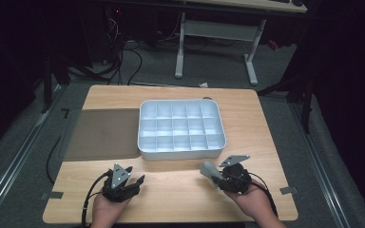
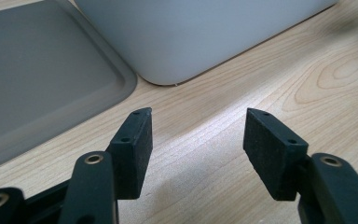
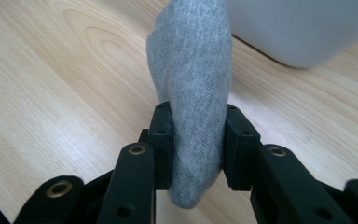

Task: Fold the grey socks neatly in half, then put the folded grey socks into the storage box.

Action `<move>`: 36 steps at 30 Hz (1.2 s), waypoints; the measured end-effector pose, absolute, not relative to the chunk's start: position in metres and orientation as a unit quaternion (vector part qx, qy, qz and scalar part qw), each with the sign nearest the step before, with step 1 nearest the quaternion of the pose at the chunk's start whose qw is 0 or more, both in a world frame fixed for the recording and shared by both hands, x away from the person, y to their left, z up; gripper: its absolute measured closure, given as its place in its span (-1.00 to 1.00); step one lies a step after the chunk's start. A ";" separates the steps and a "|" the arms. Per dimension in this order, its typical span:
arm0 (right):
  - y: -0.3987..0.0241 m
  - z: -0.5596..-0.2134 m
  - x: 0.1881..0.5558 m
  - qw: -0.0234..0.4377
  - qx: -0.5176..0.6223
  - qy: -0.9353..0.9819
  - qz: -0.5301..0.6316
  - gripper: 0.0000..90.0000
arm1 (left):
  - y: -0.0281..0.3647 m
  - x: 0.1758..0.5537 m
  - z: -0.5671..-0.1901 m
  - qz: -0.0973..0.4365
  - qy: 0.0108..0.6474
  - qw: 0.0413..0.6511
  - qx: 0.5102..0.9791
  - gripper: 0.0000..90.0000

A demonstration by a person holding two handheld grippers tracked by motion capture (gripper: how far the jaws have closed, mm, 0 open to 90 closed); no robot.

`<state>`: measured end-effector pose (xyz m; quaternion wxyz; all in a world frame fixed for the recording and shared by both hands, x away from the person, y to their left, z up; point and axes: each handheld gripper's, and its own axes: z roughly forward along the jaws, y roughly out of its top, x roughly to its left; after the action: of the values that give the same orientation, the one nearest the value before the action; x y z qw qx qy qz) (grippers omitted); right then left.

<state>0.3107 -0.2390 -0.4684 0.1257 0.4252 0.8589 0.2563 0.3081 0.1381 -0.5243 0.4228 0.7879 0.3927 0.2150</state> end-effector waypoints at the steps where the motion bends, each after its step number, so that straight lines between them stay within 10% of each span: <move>1: -0.242 -0.468 0.311 0.126 0.428 0.858 0.255 0.55 | 0.138 0.308 -0.524 0.215 0.392 0.423 0.788 -0.05; 36: -0.265 -0.429 0.325 0.117 0.455 0.843 0.262 0.55 | 0.131 0.305 -0.524 0.217 0.377 0.425 0.794 -0.06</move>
<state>0.3249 -0.2652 -0.4287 0.1166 0.4546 0.8433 0.2620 0.3051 0.1305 -0.5238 0.4245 0.7939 0.3773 0.2169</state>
